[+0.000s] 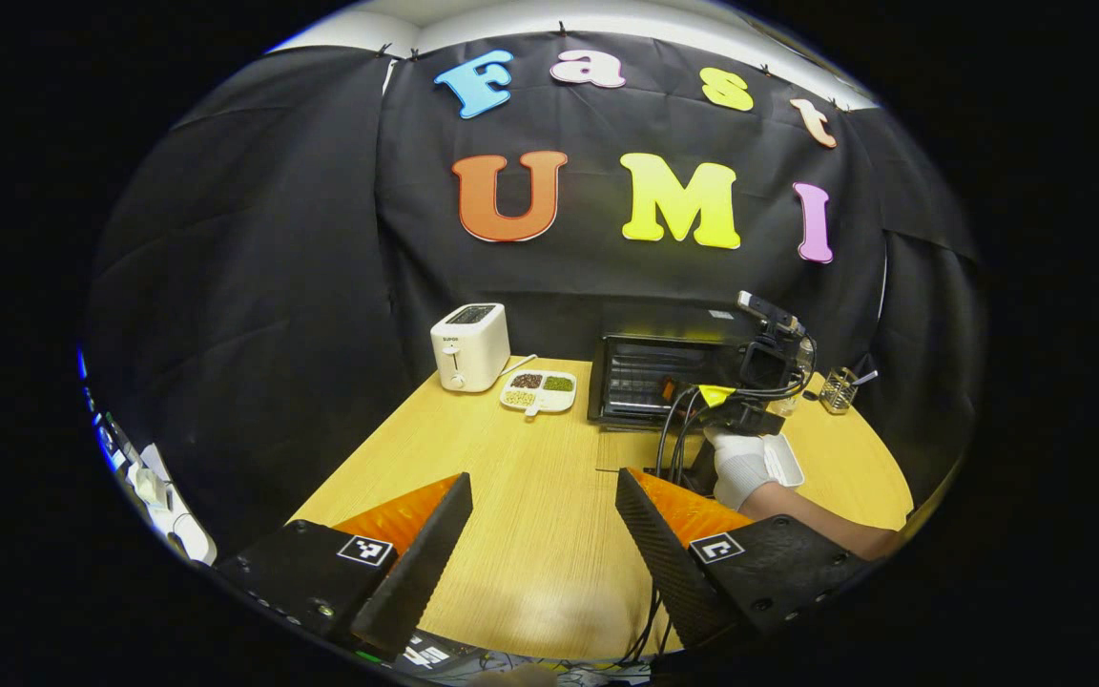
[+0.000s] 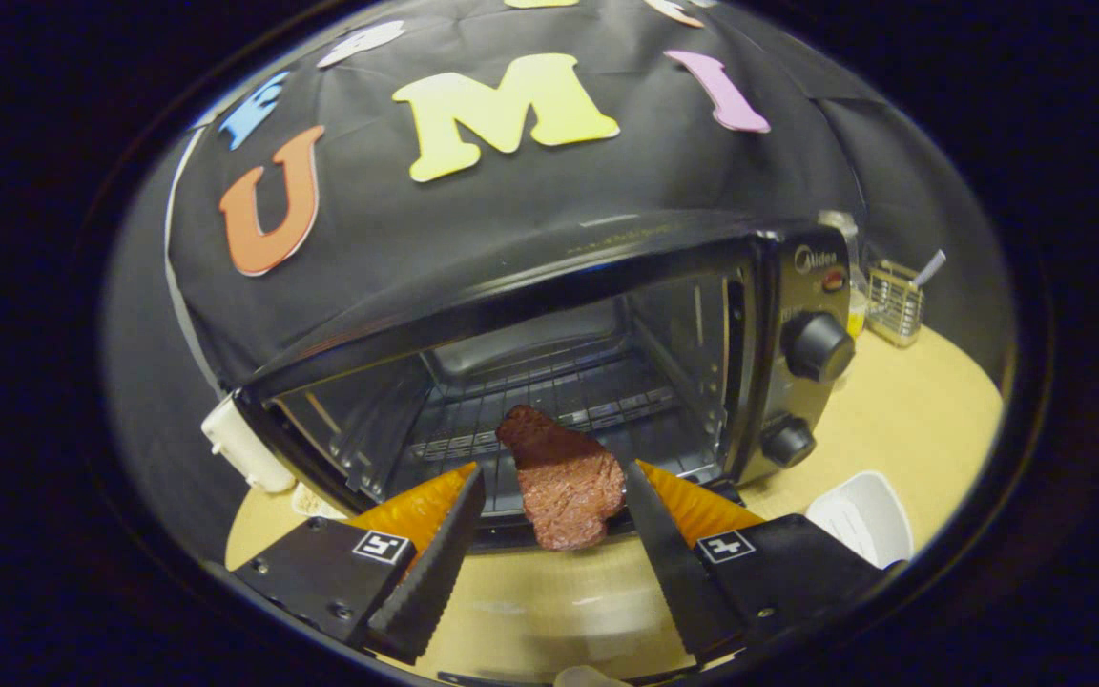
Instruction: Open the electric oven with the left hand, put the food in, and close the electric oven.
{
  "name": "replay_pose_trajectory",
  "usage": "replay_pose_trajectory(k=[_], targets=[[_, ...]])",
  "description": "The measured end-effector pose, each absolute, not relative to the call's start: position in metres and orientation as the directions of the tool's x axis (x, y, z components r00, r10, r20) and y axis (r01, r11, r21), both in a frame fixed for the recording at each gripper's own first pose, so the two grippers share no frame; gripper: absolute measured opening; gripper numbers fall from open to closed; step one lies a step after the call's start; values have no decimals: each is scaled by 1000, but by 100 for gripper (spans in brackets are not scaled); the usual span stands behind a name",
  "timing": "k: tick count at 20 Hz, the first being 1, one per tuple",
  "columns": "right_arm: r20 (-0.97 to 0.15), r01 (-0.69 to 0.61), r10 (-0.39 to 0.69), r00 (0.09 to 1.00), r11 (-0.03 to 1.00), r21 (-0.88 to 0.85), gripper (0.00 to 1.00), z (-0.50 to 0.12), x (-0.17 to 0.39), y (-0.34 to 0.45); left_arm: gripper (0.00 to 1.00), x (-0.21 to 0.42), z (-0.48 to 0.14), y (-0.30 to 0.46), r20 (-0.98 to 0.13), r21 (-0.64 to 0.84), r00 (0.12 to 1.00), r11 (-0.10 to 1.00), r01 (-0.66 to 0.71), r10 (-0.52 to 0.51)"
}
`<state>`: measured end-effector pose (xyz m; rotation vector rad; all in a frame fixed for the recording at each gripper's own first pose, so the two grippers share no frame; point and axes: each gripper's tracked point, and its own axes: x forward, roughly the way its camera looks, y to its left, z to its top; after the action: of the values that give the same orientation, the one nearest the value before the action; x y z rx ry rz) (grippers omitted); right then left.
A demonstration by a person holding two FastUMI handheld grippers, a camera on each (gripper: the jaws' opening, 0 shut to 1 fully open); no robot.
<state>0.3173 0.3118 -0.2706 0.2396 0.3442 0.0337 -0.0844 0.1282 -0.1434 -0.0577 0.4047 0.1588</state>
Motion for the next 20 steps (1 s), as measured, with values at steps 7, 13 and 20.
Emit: replay_pose_trajectory(k=[7,13,20], targets=[[-250,-79,131,959,975,206,95,-221,272,304,97,-97,-124,127,-346,-3,926,987,-164,152],[-123,-221,233,965,969,110,95,-110,161,267,97,-111,-87,116,-242,22,962,992,-124,126],[-22,-164,164,986,986,-4,100,-25,27,110,96,-104,-87,67,-196,28,979,999,-41,46]])
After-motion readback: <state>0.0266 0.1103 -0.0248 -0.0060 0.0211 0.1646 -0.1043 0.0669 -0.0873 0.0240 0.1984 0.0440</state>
